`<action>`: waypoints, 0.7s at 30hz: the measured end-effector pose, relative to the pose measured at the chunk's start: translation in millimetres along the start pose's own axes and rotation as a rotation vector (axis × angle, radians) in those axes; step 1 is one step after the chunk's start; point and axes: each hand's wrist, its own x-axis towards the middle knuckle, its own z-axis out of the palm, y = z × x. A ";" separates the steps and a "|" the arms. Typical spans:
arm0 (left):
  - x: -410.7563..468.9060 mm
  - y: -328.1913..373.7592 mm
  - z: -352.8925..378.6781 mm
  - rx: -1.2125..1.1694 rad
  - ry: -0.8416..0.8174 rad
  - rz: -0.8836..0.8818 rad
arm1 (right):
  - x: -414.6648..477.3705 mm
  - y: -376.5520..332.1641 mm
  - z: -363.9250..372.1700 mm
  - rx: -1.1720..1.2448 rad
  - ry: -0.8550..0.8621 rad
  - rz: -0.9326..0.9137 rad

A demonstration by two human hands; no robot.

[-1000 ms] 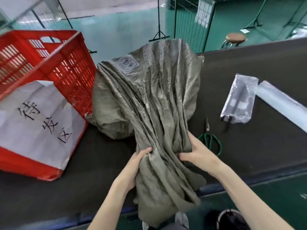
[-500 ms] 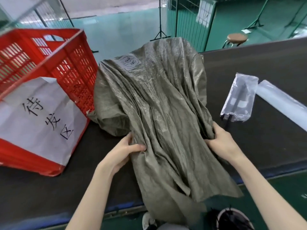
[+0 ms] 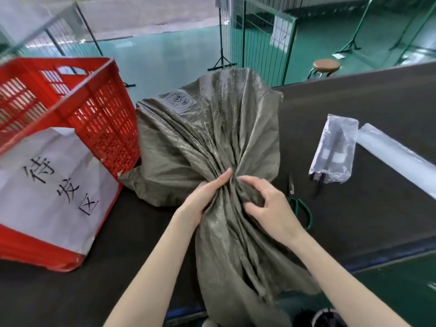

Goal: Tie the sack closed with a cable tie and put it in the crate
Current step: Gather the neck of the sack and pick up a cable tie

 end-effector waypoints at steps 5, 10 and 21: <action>4.6 -6.3 -10.1 0.005 0.075 -0.116 | -4.6 4.9 13.1 -0.040 -0.027 -0.025; 10.9 -8.2 -0.9 0.121 0.252 0.035 | -4.6 9.4 14.5 -0.030 -0.038 0.008; 31.6 -15.1 11.0 0.079 0.264 0.049 | -11.4 3.7 23.0 0.001 -0.019 0.002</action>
